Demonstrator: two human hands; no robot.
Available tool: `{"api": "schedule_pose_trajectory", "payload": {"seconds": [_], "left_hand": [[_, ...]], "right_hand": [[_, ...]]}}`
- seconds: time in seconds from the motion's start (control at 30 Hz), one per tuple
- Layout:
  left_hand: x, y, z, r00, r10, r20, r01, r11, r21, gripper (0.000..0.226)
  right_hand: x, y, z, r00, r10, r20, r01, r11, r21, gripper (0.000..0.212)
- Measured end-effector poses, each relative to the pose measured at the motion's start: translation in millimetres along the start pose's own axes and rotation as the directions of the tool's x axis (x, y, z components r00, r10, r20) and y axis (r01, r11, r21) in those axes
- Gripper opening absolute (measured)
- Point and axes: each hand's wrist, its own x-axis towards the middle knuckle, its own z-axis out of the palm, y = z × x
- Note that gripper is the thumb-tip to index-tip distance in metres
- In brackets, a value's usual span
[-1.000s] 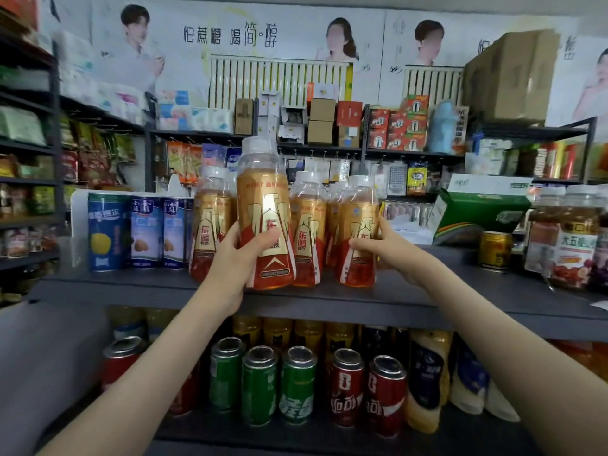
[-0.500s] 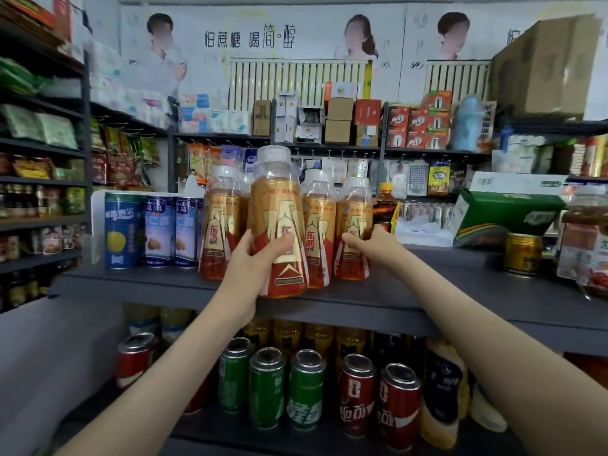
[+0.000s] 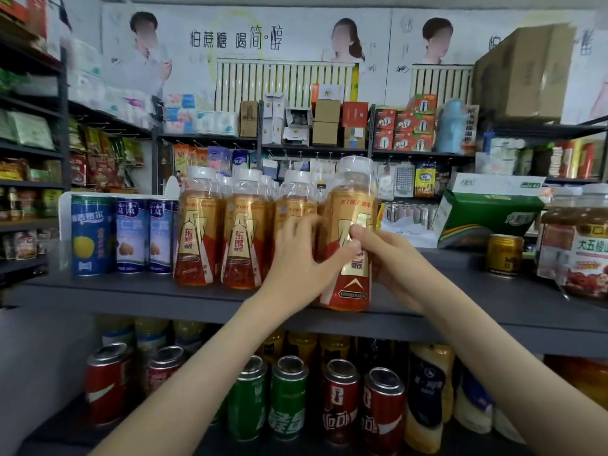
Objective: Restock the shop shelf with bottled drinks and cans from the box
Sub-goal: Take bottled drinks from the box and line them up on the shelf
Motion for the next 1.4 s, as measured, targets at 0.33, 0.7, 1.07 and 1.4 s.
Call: {"api": "schedule_pose_trajectory", "payload": {"seconds": [0.33, 0.7, 1.07, 1.4], "left_hand": [[-4, -41, -2, 0.953, 0.214, -0.212, -0.138, 0.936, 0.324, 0.043], [-1, -51, 6, 0.971, 0.185, -0.154, -0.091, 0.874, 0.477, 0.074], [-4, -51, 0, 0.983, 0.13, -0.132, -0.066, 0.91, 0.409, 0.077], [-5, -51, -1, 0.993, 0.084, -0.088, -0.041, 0.911, 0.41, 0.081]], "right_hand": [[16, 16, -43, 0.998, 0.051, -0.038, -0.055, 0.994, -0.095, 0.052], [19, 15, -28, 0.958, -0.12, -0.262, 0.001, 0.91, -0.414, 0.079], [23, 29, -65, 0.984, 0.092, 0.151, -0.085, 0.995, -0.052, 0.055], [20, 31, -20, 0.976, -0.114, -0.188, 0.001, 0.857, -0.515, 0.085]]}}
